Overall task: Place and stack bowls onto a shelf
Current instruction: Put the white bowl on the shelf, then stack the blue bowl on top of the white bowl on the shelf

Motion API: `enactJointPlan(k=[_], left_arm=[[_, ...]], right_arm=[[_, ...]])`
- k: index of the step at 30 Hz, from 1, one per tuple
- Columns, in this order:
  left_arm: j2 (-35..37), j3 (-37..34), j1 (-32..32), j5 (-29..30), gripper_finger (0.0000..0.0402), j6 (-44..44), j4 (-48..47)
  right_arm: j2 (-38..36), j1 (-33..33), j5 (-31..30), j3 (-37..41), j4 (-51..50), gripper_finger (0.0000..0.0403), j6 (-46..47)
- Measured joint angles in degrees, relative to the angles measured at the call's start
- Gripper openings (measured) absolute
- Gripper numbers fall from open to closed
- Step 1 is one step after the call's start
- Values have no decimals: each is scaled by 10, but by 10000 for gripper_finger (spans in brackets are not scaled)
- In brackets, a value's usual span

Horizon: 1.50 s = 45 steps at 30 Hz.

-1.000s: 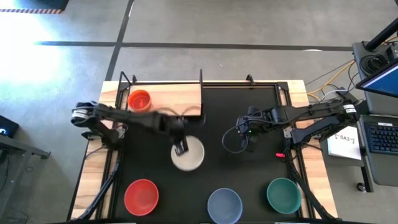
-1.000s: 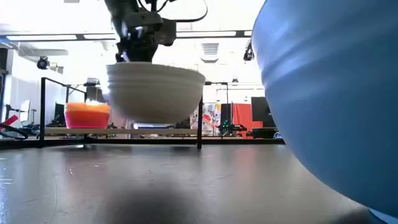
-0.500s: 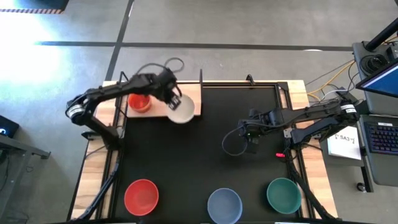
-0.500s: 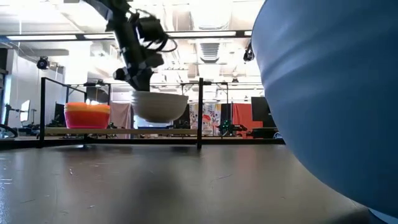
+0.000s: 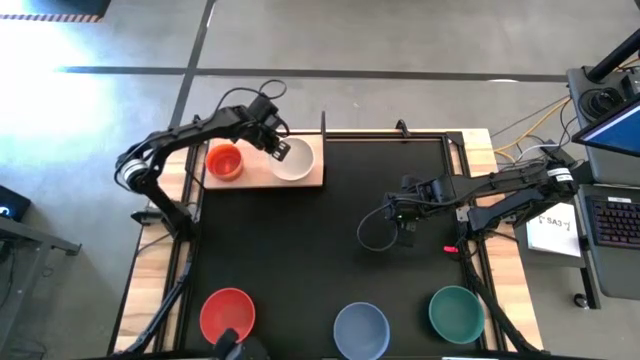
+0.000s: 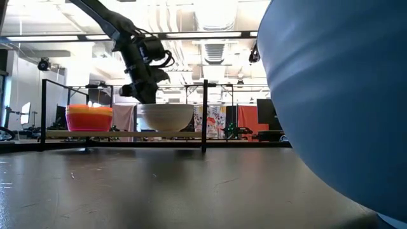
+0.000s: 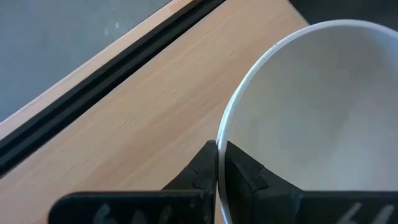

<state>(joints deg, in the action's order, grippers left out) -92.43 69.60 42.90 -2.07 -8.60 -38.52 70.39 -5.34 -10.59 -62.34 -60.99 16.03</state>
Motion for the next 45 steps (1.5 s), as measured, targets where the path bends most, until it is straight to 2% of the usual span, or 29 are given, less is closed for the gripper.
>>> enactJointPlan(k=[14,18,26,33,36,40,42,45], left_arm=[[-8,0,7,1,29,19,28],[-3,0,7,0,41,23,10],[57,0,7,0,50,47,-3],[119,0,-4,-18,51,16,-5],[146,0,-35,-46,51,-2,-6],[176,0,-114,-47,51,-25,0],[184,0,-168,-30,51,-38,4],[188,0,-255,31,51,-56,9]], right_arm=[[0,0,0,0,0,160,0],[0,0,0,0,0,160,0],[0,0,0,0,0,160,2],[0,0,2,0,4,160,67],[0,0,3,0,5,160,104],[0,0,7,0,26,160,187],[0,-1,28,1,47,160,217],[0,-10,83,6,97,160,240]])
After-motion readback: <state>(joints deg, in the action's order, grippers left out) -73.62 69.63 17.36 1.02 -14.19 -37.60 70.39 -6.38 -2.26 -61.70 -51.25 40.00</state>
